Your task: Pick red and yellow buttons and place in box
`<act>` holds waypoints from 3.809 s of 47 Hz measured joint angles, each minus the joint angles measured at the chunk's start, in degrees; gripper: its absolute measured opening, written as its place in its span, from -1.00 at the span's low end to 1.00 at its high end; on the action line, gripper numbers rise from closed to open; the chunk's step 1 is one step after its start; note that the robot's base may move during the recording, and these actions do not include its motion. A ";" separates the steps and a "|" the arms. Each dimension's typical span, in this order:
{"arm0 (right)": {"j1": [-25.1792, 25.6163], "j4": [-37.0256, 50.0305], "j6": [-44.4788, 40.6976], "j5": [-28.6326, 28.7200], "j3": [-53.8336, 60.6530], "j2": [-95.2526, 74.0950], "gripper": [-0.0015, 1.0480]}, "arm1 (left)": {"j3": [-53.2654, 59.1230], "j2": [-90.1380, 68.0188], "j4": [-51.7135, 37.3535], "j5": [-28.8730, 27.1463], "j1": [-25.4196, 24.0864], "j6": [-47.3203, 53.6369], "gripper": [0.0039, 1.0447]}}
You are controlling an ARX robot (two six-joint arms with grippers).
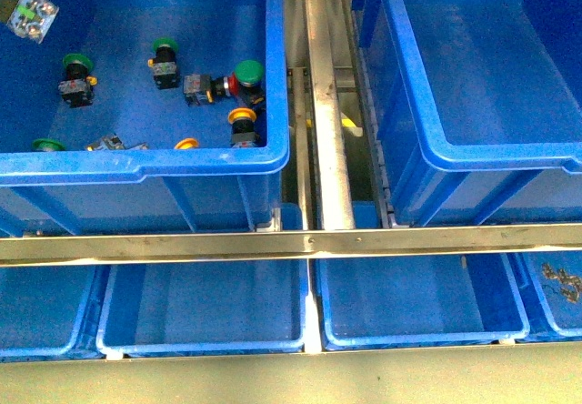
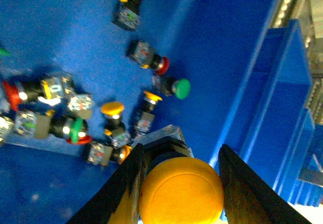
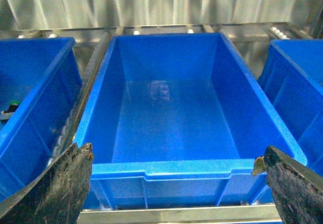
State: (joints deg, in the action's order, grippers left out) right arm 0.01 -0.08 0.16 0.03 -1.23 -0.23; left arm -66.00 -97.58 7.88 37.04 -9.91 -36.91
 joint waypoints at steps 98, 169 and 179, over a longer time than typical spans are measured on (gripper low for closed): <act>-20.83 48.04 -23.45 4.22 -31.43 -92.24 0.88 | -11.02 -8.72 -6.38 -14.60 42.10 -13.77 -0.34; -17.99 44.28 -19.69 4.48 -31.04 -91.65 -0.36 | 2.34 4.13 -11.06 -14.47 26.58 2.75 0.85; -17.68 41.16 -20.87 4.94 -31.04 -89.79 -0.36 | 13.00 16.46 -9.60 -10.40 17.57 10.21 0.85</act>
State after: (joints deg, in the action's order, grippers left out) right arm -17.67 41.08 -20.71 4.97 -32.27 -90.02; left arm -52.99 -81.12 -1.72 26.63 7.66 -26.70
